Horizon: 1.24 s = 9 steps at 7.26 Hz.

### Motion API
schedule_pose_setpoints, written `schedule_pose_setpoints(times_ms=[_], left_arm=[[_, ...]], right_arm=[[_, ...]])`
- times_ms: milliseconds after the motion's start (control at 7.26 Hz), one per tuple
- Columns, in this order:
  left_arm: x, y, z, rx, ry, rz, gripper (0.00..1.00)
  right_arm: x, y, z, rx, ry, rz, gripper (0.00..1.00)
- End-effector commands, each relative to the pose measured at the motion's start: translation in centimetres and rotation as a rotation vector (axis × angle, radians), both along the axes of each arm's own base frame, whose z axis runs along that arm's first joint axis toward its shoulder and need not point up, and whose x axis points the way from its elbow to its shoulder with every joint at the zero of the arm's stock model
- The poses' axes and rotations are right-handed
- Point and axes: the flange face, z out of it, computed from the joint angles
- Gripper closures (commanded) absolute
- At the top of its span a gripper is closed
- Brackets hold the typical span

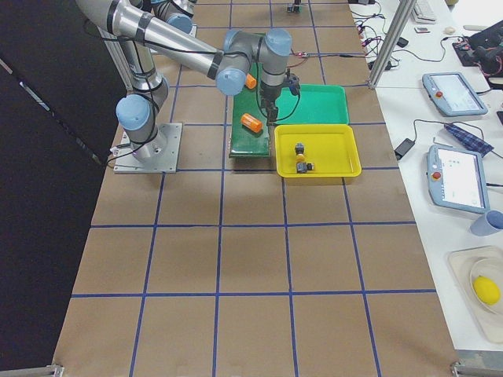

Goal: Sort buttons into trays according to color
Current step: 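Grasp the second green button with left while right moves over the orange cylinder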

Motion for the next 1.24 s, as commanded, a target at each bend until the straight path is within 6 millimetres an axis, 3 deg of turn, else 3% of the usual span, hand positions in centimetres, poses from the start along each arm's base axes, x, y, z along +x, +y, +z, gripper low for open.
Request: schedule_pose_setpoints(times_ms=[0, 276, 413, 551, 689, 827, 1102], left_arm=[[1.1, 0.5, -1.9, 0.018, 0.014, 0.013, 0.05], [1.5, 0.9, -2.2, 0.043, -0.015, -0.021, 0.98], [1.4, 1.6, -0.9, 0.047, -0.016, -0.018, 1.0], [-0.5, 3.4, -1.6, 0.078, 0.003, -0.025, 1.0], [-3.1, 5.5, 0.1, 0.093, 0.004, 0.011, 1.0], [-7.2, 7.8, 3.0, 0.123, 0.021, 0.071, 1.0], [-21.8, 12.2, 10.2, 0.141, 0.062, 0.168, 1.0]], right_arm=[[6.5, 4.0, -0.2, -0.015, 0.025, -0.103, 0.0], [7.3, 4.3, -0.5, -0.009, 0.021, -0.236, 0.0], [7.3, 4.4, -0.9, 0.0, 0.022, -0.24, 0.0], [7.3, 4.3, -1.3, 0.006, 0.023, -0.232, 0.0], [7.3, 4.1, -1.5, 0.009, 0.024, -0.24, 0.0], [7.3, 4.1, -1.6, 0.013, 0.024, -0.235, 0.0], [7.3, 3.4, -1.8, 0.019, 0.021, -0.245, 0.0]])
